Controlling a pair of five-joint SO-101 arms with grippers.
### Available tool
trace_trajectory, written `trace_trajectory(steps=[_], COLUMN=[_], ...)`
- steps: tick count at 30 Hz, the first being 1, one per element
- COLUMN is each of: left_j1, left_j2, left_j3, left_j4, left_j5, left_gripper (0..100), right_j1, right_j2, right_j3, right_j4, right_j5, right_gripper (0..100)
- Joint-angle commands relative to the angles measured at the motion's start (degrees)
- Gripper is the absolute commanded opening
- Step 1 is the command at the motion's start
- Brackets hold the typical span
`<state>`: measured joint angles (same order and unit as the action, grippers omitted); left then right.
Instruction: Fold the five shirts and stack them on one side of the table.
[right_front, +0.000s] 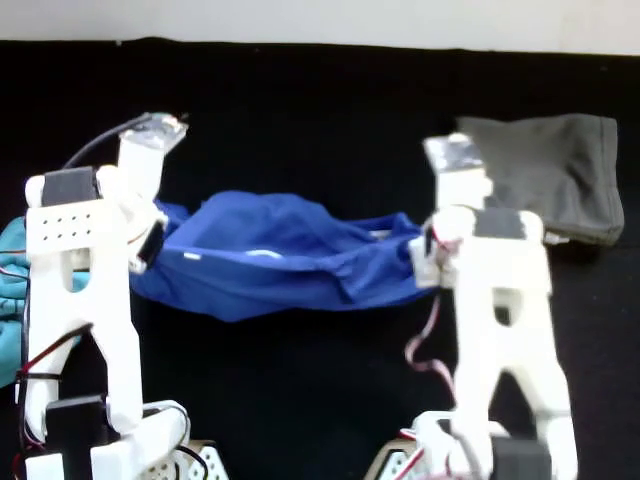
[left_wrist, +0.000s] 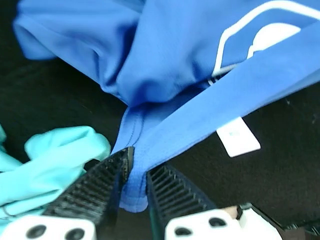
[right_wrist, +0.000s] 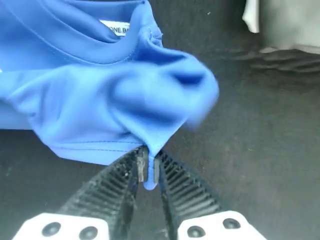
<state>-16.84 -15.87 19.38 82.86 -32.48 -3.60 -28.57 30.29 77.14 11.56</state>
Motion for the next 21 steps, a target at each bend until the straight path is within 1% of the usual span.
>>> trace_trajectory(steps=[1,4,8,10,15,18,20,21], left_j1=[0.9,0.9,1.0,1.0,1.7,1.7,1.8,1.8], left_j2=[-0.5,-0.6,-0.4,0.0,-0.5,-0.5,-0.5,-0.5], left_j3=[0.8,0.8,1.5,2.9,6.6,6.7,6.5,6.5], left_j4=[-0.6,-0.5,-0.6,-0.7,-0.8,-0.8,-0.9,-1.3], left_j5=[-0.1,0.5,4.5,5.5,5.5,5.5,5.5,5.5], left_gripper=[1,1,1,1,1,1,1,1], right_j1=[0.7,1.5,2.9,3.0,2.9,2.9,2.9,2.8], right_j2=[-8.8,-13.5,-16.7,-15.8,-10.6,-8.0,-6.7,-6.2], right_j3=[3.8,7.7,8.9,12.0,24.3,27.3,26.6,26.0], right_j4=[4.2,4.4,2.9,0.7,-8.1,-9.8,-9.0,-8.1], right_j5=[0.2,3.6,4.2,4.2,4.2,4.2,4.0,4.0], right_gripper=[0.6,0.6,0.6,0.6,0.6,0.7,4.3,8.6])
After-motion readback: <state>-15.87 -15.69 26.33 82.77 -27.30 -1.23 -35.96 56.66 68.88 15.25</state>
